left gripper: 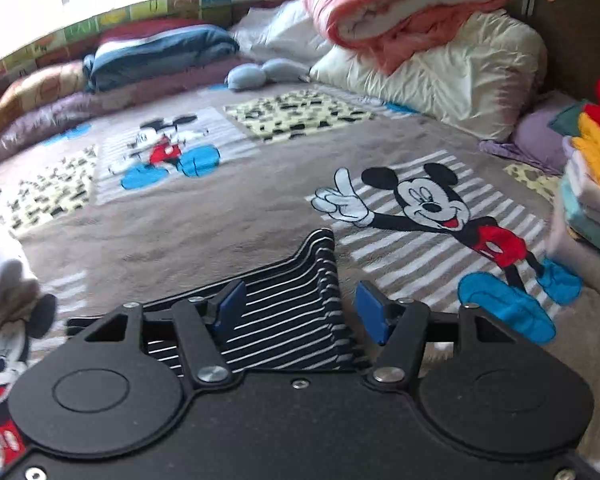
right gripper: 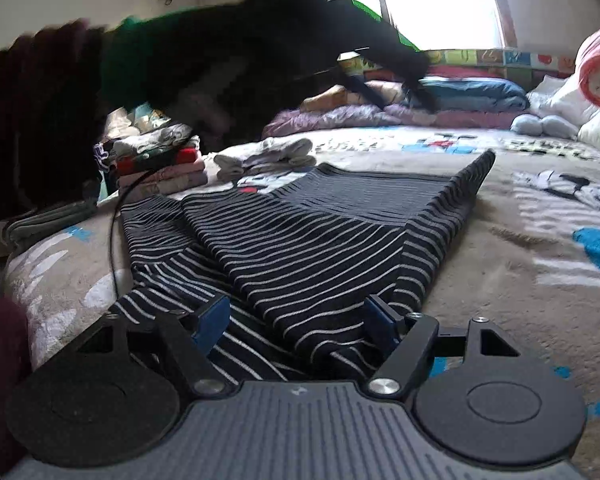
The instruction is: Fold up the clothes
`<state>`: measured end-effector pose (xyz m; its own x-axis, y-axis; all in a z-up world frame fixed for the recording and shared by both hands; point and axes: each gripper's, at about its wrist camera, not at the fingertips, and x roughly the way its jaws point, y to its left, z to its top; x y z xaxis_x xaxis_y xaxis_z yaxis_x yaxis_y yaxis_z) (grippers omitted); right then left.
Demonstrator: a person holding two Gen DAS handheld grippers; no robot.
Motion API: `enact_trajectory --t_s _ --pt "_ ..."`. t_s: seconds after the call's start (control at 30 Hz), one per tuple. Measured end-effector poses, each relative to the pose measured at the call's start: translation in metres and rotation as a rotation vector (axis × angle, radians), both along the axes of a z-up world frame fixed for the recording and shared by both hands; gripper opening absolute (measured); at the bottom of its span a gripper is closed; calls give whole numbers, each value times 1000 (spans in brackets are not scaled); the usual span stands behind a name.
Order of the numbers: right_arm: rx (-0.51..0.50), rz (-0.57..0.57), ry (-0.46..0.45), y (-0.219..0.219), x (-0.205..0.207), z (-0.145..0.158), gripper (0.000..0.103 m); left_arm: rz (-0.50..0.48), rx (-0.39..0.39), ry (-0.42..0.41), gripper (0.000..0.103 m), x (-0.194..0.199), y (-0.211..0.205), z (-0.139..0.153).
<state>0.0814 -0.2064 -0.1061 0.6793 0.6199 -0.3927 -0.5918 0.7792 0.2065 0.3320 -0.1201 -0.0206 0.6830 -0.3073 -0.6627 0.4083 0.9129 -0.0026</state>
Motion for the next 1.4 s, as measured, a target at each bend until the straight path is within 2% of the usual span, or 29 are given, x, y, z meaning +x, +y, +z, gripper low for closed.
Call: enact_trajectory --t_s 0.17,0.4,0.5,0.53,0.57,0.63,0.77,0.87,1.03,1.13,1.4 --pt "8 27 29 1 1 -2 74 36 -54 75 54 30 -16 -13" --pt "42 55 54 -2 2 -3 74 24 9 110 47 52 -42 -32" --pt "58 62 64 -4 4 -3 74 26 31 130 32 59 -45 -42" --pt "63 64 67 -5 5 -3 74 30 37 134 18 61 -44 -45" --pt "65 67 69 -5 5 -3 74 41 28 136 8 63 -41 -47" --pt "68 73 72 -6 6 -3 74 69 -26 138 7 65 -29 -48" --pt "67 78 75 -5 6 -3 74 129 -226 142 6 65 10 -45" --pt "65 79 74 -5 6 -3 74 166 -292 170 6 67 29 -50" --pt "50 100 67 -3 5 -2 75 220 -447 241 6 73 55 -65" --pt "50 111 71 -5 4 -2 74 251 -503 271 6 75 65 -76" --pt "50 148 83 -5 7 -1 74 306 -572 317 9 85 78 -101"
